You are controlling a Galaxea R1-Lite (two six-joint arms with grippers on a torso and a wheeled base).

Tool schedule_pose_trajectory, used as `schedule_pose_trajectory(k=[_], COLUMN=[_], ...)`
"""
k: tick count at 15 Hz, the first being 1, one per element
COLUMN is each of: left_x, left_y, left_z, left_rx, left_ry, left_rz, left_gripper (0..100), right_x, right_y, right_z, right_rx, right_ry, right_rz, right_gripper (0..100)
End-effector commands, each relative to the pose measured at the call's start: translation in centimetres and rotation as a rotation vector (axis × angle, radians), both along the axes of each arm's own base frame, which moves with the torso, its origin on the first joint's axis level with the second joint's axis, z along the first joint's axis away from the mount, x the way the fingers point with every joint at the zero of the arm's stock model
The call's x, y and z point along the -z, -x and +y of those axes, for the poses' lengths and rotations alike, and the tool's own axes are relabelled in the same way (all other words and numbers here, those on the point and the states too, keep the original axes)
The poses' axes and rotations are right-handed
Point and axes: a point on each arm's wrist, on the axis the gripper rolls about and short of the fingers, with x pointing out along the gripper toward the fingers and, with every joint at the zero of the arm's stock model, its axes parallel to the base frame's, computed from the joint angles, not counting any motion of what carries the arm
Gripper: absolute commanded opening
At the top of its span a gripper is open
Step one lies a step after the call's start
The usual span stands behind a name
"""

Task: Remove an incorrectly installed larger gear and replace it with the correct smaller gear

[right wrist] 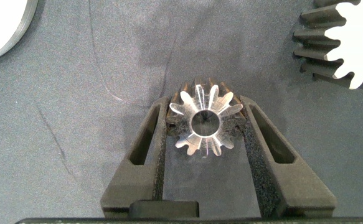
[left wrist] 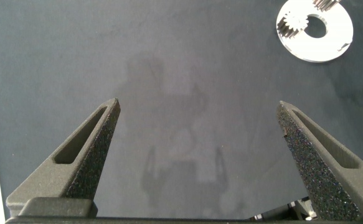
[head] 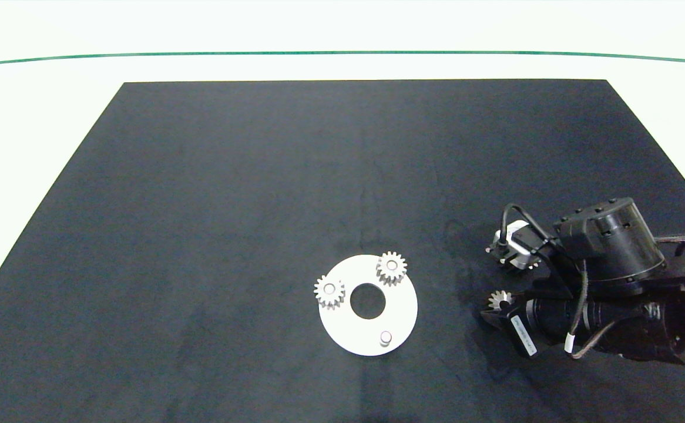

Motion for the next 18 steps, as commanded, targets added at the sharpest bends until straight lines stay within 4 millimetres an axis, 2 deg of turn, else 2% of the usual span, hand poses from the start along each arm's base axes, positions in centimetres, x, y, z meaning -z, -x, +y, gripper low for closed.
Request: schedule_pose_trajectory(k=[1, 6, 11, 15, 18], left_x=[0.0, 0.0, 0.1, 0.2, 0.6], left_y=[0.0, 0.0, 0.0, 0.0, 0.2], left_z=[0.0, 0.0, 0.0, 0.0, 0.1], left_rx=[-0.001, 0.001, -0.001, -0.004, -0.002], left_ry=[-0.001, -0.001, -0.001, -0.002, -0.002], left_rz=[0.002, 0.002, 0.004, 0.005, 0.005], left_gripper=[100, 100, 100, 100, 100], right_x=[0.1, 0.0, -2.1, -3.2, -4.6], right_y=[0.0, 0.3, 1.1, 2.9, 4.3], right_z=[0.0, 0.0, 0.9, 2.8, 5.0], right_rx=[-0.002, -0.010, -0.055, -0.179, -0.274], right_ry=[0.003, 0.005, -0.034, -0.043, -0.028], right_rz=[0.002, -0.002, -0.066, -0.104, -0.087], right_gripper=[28, 25, 25, 25, 25])
